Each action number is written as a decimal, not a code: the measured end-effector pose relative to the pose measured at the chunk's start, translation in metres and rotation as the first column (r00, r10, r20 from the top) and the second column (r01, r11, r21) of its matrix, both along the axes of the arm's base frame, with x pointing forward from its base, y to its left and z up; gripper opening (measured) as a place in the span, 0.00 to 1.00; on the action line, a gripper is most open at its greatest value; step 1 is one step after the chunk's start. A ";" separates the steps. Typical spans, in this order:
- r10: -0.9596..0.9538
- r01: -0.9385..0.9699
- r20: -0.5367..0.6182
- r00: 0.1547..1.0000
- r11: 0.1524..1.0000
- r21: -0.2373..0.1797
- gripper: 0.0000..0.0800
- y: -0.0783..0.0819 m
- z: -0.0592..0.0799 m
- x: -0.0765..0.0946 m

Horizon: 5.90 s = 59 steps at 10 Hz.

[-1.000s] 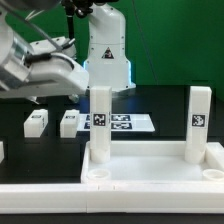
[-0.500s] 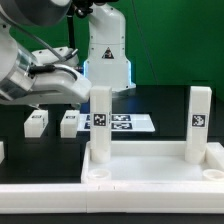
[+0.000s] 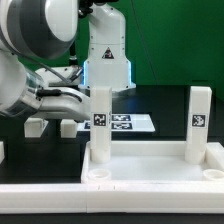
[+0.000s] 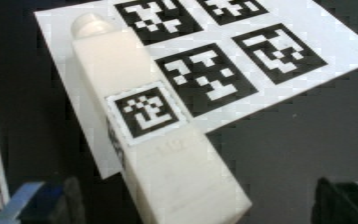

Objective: Assemble desk

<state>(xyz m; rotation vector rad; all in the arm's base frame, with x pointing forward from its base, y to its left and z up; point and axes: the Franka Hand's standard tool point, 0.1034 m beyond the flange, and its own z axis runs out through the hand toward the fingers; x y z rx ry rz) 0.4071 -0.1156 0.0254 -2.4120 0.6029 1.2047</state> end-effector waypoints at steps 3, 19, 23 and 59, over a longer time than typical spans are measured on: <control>0.005 -0.005 -0.004 1.000 1.000 -0.005 0.81 0.001 -0.008 -0.002; -0.001 0.001 -0.001 1.000 1.000 -0.004 0.28 -0.002 -0.003 -0.003; 0.011 -0.011 -0.010 1.000 1.000 -0.002 0.79 0.010 -0.004 -0.010; -0.021 0.115 0.441 0.897 0.975 -0.189 0.36 0.081 0.146 0.053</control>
Offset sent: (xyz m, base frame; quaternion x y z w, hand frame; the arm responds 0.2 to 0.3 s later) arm -0.0022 0.0006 -0.0090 -0.0162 0.0029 -0.0012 0.9999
